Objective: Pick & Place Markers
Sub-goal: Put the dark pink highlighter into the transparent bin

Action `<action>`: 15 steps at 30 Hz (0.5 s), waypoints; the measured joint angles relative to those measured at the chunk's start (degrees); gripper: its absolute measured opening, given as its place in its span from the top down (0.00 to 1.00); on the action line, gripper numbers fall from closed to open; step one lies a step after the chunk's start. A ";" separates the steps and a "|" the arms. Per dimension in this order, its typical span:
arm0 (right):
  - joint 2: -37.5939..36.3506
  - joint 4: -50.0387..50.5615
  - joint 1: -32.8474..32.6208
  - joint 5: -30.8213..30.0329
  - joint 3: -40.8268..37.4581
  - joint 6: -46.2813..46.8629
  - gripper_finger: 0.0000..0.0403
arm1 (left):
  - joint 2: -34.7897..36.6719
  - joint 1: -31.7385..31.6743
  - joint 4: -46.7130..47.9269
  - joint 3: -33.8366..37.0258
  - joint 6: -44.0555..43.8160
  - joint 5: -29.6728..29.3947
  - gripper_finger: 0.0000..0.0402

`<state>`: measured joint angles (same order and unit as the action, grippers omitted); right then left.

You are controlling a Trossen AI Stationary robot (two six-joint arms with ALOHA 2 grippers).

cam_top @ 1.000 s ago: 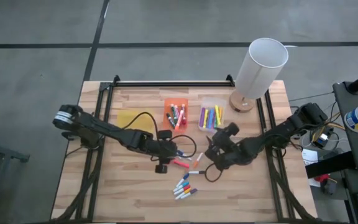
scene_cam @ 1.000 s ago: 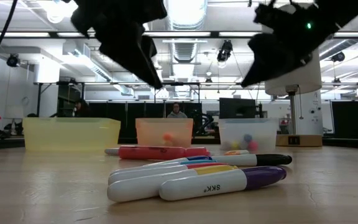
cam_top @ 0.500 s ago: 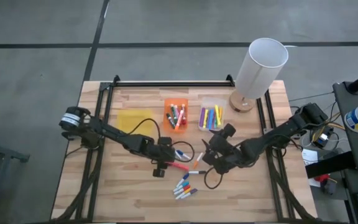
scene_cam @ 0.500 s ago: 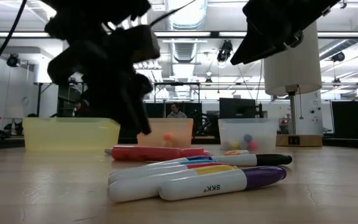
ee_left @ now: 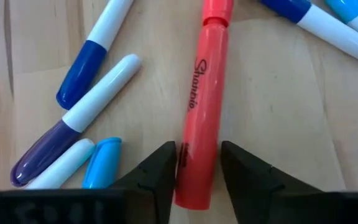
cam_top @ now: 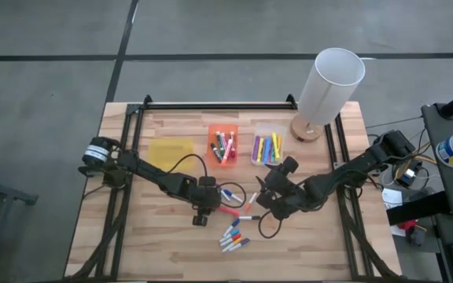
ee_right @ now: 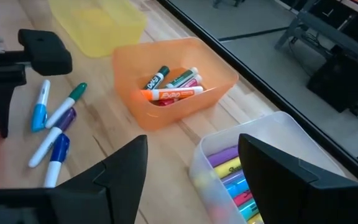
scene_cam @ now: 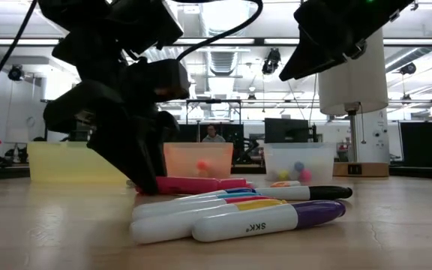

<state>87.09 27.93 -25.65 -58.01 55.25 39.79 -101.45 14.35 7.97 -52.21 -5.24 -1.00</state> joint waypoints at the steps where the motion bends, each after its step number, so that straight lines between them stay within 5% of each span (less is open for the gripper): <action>1: 0.00 0.01 0.00 0.15 -0.11 0.02 0.40 | 0.28 0.00 0.02 0.00 -0.02 -0.05 0.71; 6: 0.00 0.01 0.04 3.19 -1.35 0.57 0.40 | 1.05 -0.02 -0.38 -0.61 -0.91 0.03 0.87; 15: 0.02 -0.26 -0.65 6.78 -2.13 -3.86 0.41 | 1.34 -0.04 2.05 -4.82 -0.69 0.05 0.87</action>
<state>87.11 27.67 -26.30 -51.24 53.12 35.93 -100.12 14.31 10.02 -57.03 -5.92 -0.95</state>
